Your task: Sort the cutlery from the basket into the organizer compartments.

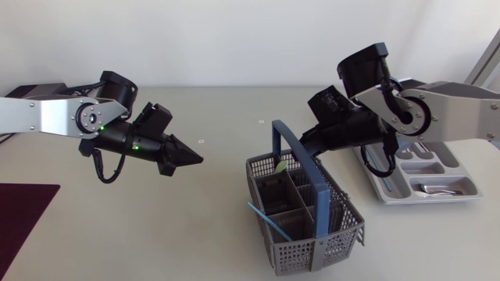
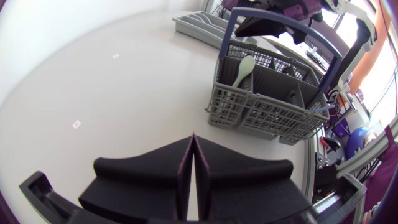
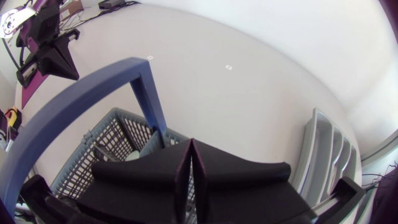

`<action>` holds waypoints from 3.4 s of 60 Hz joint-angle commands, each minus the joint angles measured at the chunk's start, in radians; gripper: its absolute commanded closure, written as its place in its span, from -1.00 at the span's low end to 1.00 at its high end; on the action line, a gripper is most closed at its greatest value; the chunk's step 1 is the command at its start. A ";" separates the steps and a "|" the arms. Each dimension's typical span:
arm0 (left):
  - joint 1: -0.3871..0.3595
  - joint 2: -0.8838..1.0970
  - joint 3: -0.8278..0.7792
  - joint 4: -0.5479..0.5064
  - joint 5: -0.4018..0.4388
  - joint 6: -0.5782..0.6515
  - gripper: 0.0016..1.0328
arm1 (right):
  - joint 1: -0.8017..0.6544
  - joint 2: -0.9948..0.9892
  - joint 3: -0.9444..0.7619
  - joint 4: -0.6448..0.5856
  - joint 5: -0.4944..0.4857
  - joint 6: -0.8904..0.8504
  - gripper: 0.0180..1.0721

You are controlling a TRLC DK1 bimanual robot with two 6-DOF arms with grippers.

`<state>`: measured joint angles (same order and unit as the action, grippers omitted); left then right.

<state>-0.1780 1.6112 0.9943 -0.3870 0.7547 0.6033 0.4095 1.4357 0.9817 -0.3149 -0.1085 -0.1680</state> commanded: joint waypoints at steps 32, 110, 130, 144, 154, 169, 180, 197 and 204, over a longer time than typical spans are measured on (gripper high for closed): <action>0.011 -0.033 -0.019 -0.004 0.008 0.009 0.94 | 0.063 0.094 0.031 0.091 0.056 0.002 0.88; -0.055 0.197 0.248 0.157 0.000 -0.191 0.94 | 0.074 -0.498 -0.278 -0.463 -0.301 -0.222 0.88; -0.118 0.385 0.443 0.223 -0.015 -0.300 0.94 | 0.236 -0.451 -0.301 -0.477 -0.289 -0.219 0.88; -0.169 0.501 0.547 0.215 -0.015 -0.312 0.94 | 0.213 -0.304 -0.313 -0.357 -0.252 -0.257 0.88; -0.190 0.555 0.586 0.165 -0.014 -0.266 0.94 | 0.161 -0.238 -0.319 -0.270 -0.183 -0.289 0.88; -0.175 0.573 0.599 0.103 -0.006 -0.203 0.94 | 0.083 -0.164 -0.295 -0.159 -0.106 -0.315 0.88; -0.140 0.533 0.541 0.037 -0.003 -0.125 0.94 | 0.034 -0.093 -0.250 -0.096 -0.085 -0.323 0.88; -0.063 0.372 0.336 0.037 0.026 -0.051 0.94 | -0.005 0.058 -0.153 0.040 -0.066 -0.286 0.88; -0.035 0.296 0.237 0.036 0.029 -0.017 0.94 | -0.005 0.112 -0.109 0.082 -0.068 -0.258 0.88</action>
<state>-0.2001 1.9743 1.3193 -0.3168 0.7326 0.5350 0.3969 1.5021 0.8043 -0.2867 -0.1699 -0.4572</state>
